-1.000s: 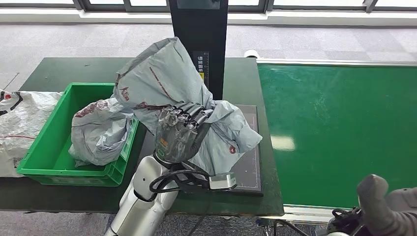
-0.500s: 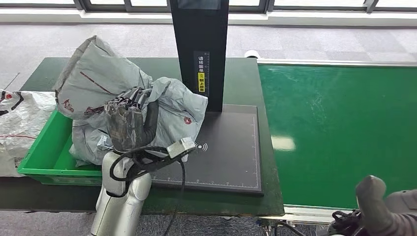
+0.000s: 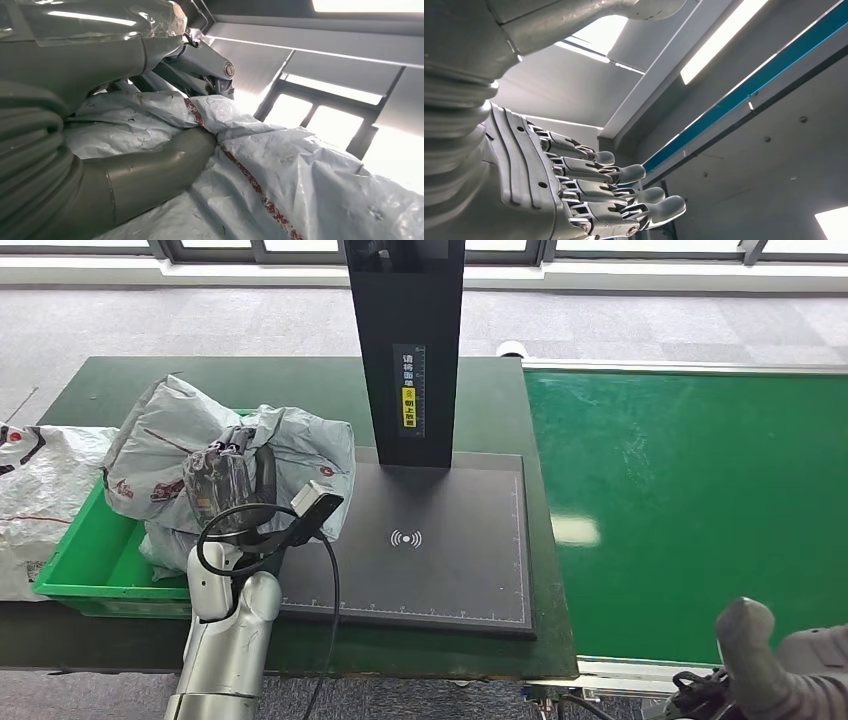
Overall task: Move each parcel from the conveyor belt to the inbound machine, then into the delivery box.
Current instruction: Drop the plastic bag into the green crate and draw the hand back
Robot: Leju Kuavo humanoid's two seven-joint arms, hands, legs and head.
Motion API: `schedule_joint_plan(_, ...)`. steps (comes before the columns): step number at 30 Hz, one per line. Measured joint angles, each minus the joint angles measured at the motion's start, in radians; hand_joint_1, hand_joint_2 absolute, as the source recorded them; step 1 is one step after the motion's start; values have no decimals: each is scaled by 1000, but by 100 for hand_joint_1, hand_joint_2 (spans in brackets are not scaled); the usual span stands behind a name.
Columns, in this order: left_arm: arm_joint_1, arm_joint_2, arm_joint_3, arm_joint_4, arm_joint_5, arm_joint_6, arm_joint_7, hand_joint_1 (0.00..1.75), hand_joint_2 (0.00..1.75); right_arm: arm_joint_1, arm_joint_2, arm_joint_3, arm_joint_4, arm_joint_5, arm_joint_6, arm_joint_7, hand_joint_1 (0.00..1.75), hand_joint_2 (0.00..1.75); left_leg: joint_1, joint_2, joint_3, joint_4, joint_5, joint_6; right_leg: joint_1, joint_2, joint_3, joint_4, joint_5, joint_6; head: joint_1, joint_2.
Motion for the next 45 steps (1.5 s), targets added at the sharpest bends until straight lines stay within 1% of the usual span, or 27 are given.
schedule_joint_plan(4, -43, 7, 59, 73, -80, 0, 63, 175, 175, 3, 0, 0, 6, -4, 0, 0, 0, 175, 0, 0, 0, 0, 0, 0, 0, 0, 0, 0, 0, 0, 0, 0)
schedule_joint_plan(9, -98, 22, 113, 158, -94, 0, 126, 175, 175, 11, 0, 0, 13, -5, 0, 0, 0, 175, 0, -1, 0, 0, 0, 0, 1, 0, 0, 1, 0, 0, 0, 0)
schedule_joint_plan(13, -123, 34, 150, 192, -87, 1, 146, 175, 175, 12, 0, 0, 22, -5, 0, 0, 0, 175, 0, -1, 0, 0, 0, 0, 1, 0, 0, 1, 0, 0, 0, 0)
schedule_joint_plan(21, -140, 55, 226, 215, -73, 1, 129, 175, 175, 11, 1, 0, 38, -8, 0, 0, 0, 175, 0, -1, 0, 0, 0, 0, 1, -1, 0, 1, 0, 0, 0, 0)
schedule_joint_plan(34, -141, 59, 276, 209, -55, 1, 117, 175, 175, 11, 2, 0, 53, -12, 0, 0, 0, 175, 0, -1, 0, 0, 0, 0, 1, -1, 0, 1, 0, 0, 0, 0)
schedule_joint_plan(36, -141, 59, 290, 198, -31, 1, 100, 175, 175, 11, 2, 0, 57, -13, 0, 0, 0, 175, 0, -1, 0, 0, 0, 0, 1, -1, 0, 1, 0, 0, 0, 0)
schedule_joint_plan(38, -140, 57, 315, 179, 0, 1, 64, 175, 175, 11, 2, 1, 62, -13, 0, 0, 0, 175, 0, -1, 0, 0, 0, 0, 1, 0, 0, 1, 0, 0, 0, 0)
schedule_joint_plan(41, -140, 51, 371, 150, 32, 1, 6, 175, 175, 10, 2, 3, 73, -13, 0, 0, 0, 175, 0, -1, 0, 0, 0, 0, 1, 0, 0, 1, 0, 0, 0, 0)
schedule_joint_plan(43, -140, 48, 408, 139, 34, 1, -11, 175, 175, 9, 2, 4, 79, -14, 0, 0, 0, 175, 1, -1, 0, 0, 0, 0, 1, -1, 0, 1, 0, -1, 0, 0)
schedule_joint_plan(45, -140, 47, 437, 136, 27, 1, -13, 166, 175, 9, 2, 5, 85, -14, 0, 0, 0, 175, 1, -1, 0, 0, 0, 0, 1, -1, 0, 1, 0, -1, 0, 0)
